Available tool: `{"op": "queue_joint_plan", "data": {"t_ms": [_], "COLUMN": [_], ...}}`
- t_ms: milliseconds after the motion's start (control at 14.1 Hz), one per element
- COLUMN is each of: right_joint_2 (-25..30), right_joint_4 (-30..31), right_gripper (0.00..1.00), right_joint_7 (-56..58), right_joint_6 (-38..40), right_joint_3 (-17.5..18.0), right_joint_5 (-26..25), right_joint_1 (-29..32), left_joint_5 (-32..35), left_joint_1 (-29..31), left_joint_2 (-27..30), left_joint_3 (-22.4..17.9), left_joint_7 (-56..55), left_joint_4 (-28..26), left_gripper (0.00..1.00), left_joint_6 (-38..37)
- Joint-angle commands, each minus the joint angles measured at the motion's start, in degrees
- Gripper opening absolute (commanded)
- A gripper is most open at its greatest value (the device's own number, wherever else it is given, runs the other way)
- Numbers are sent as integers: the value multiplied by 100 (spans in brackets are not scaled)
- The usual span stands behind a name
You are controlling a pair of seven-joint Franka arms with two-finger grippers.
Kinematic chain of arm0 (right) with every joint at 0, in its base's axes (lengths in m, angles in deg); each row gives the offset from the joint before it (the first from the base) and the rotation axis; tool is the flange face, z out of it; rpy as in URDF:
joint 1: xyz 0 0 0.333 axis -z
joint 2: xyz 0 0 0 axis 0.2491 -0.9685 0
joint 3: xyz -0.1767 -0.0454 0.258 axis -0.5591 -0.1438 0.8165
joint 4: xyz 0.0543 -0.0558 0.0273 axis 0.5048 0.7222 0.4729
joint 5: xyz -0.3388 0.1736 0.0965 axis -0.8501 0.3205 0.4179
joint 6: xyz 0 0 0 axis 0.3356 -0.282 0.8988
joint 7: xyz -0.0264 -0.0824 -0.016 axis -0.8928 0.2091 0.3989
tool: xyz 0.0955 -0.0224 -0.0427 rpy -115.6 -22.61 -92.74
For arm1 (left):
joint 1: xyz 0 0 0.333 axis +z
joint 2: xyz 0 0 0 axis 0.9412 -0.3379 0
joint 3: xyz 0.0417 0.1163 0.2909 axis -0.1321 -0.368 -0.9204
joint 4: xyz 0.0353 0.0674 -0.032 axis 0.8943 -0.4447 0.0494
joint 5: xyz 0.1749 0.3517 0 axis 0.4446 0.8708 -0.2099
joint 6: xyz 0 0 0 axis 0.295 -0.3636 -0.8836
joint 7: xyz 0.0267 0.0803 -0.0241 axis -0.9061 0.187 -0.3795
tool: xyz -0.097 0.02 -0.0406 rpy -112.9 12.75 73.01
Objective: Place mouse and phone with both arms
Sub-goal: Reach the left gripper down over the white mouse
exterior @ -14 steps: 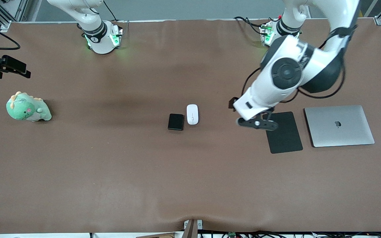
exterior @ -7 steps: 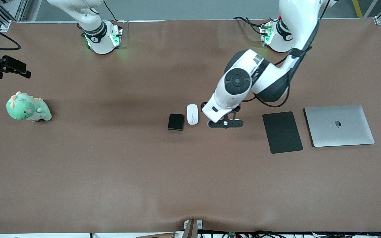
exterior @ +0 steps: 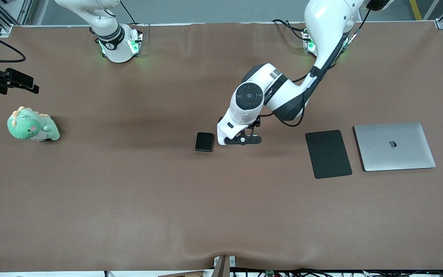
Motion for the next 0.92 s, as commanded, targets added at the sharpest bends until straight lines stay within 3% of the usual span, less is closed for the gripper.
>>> {"op": "queue_joint_plan", "data": {"t_ms": [0,285,854], "right_joint_2": [-57,-66,-136], "right_joint_4": [-88,-88,-88], "right_gripper": [100,100,100], "right_joint_7": [52,52,52], "right_joint_6": [43,42,43], "right_joint_3": [52,52,52], "right_joint_5": [148,139,130], "right_joint_1": [127,119,110], "left_joint_5": [131,526,535], "left_joint_1": [-155,-392,-603], "left_joint_2": [-234,-559,-982], "left_joint_3": [-30,-21,-65], "left_joint_7": [-152,-151,-301], "left_joint_4": [18,27,9], "left_gripper": [100,100,100], "left_joint_6": [213,572,1119]}}
